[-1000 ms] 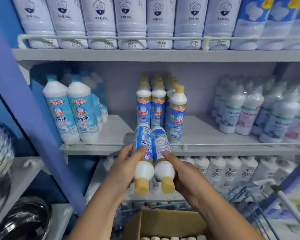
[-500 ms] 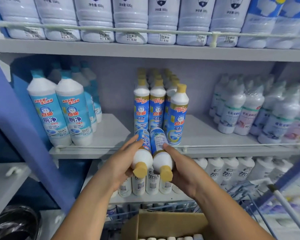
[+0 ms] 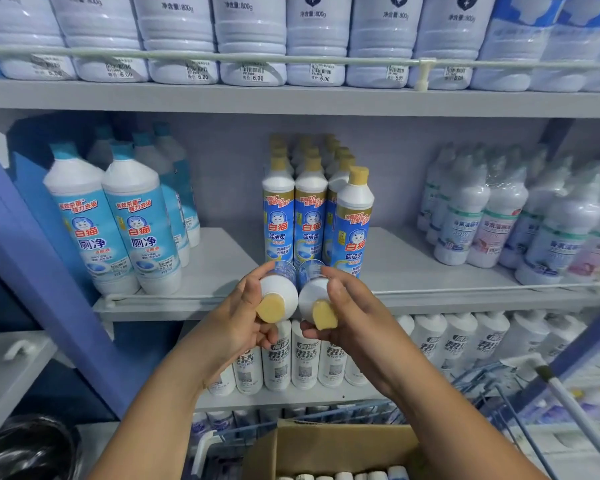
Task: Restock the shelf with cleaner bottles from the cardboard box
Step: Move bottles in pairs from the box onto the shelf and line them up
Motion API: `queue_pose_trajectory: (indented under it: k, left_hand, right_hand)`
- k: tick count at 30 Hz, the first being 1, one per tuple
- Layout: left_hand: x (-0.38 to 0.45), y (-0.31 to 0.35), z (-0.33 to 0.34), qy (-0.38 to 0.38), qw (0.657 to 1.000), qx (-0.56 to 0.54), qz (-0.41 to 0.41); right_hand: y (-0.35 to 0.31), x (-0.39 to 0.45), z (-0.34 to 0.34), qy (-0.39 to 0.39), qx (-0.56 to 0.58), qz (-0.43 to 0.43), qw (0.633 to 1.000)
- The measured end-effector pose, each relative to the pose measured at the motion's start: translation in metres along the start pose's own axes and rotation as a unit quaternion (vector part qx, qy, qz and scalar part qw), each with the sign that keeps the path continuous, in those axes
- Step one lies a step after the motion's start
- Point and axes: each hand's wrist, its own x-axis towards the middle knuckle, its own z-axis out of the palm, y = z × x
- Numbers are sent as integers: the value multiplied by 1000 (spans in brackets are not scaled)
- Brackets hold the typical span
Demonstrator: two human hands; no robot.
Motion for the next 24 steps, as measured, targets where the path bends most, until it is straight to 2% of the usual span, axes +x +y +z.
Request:
queue_pose_trajectory:
  k: [2,5,10,13,15,17,21,24]
  left_hand:
    - [4,-4,-4,-9,1000,-2,20]
    - [2,1,-4,-29,996,62,54]
    - [5,22,9,75,979,170,86]
    - [15,39,12,99,967,221,79]
    - [21,52,10,113,948,280,104]
    - [28,66,7,142,916,353,129]
    - [51,80,1,187,877,420,138]
    - [65,90,2,194,874,412,168]
  right_hand:
    - [2,-2,-6,-18,1,-11,1000]
    - [-1,-1,-11,-43,-56,-46,996]
    - [-17,14,-7,3,-102,-98,990]
    - [-33,26,-4,15,-140,-109,984]
    - [-46,36,-2,29,-187,-119,975]
    - [-62,47,0,45,-265,-141,953]
    - [-94,67,12,65,-411,-150,897]
    - [-111,86,23,97,-528,-173,826]
